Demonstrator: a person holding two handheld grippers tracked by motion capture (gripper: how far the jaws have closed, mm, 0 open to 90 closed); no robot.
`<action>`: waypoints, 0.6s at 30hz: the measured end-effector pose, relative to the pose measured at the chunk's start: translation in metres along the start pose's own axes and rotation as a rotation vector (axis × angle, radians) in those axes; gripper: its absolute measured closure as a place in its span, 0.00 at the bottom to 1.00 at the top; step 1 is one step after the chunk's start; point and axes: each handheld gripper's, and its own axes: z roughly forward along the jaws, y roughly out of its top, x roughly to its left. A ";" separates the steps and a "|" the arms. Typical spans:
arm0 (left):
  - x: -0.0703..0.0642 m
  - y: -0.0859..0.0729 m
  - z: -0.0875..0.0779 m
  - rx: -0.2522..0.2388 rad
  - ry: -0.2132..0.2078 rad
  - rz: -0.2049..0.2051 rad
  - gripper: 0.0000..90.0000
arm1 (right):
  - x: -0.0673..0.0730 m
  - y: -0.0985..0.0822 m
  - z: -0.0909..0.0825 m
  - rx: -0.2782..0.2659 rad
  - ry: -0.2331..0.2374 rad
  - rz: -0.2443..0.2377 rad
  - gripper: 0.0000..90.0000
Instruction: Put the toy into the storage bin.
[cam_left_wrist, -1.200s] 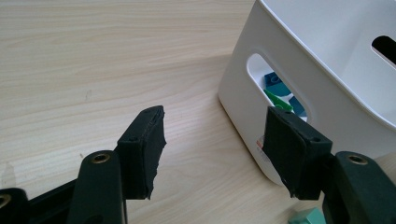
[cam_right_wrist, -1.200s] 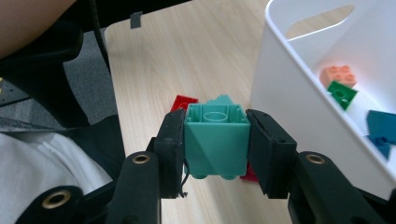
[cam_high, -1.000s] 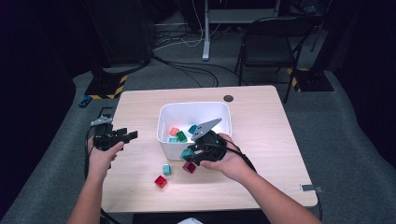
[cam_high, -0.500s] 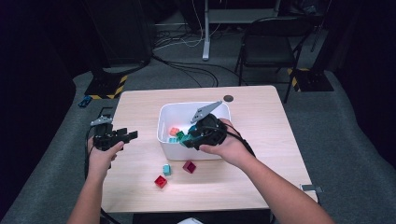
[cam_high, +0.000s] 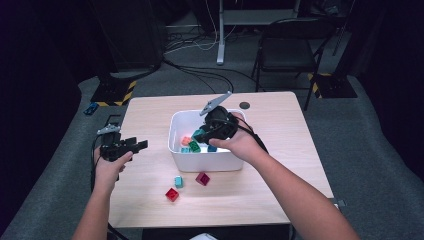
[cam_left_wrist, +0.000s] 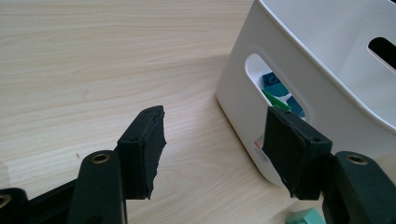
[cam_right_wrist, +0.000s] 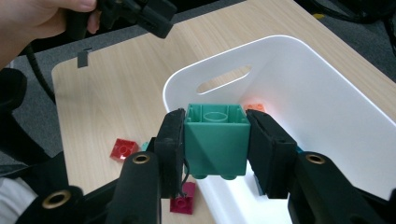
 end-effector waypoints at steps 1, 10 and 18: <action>0.000 0.000 0.000 0.000 0.000 -0.001 0.43 | -0.002 0.002 0.002 0.003 -0.005 0.001 0.65; 0.003 0.000 0.000 -0.005 -0.004 -0.003 0.43 | -0.021 0.013 0.028 0.017 -0.018 0.027 0.65; 0.003 0.000 0.000 -0.010 -0.005 -0.011 0.43 | -0.033 0.016 0.054 0.030 -0.021 0.041 0.65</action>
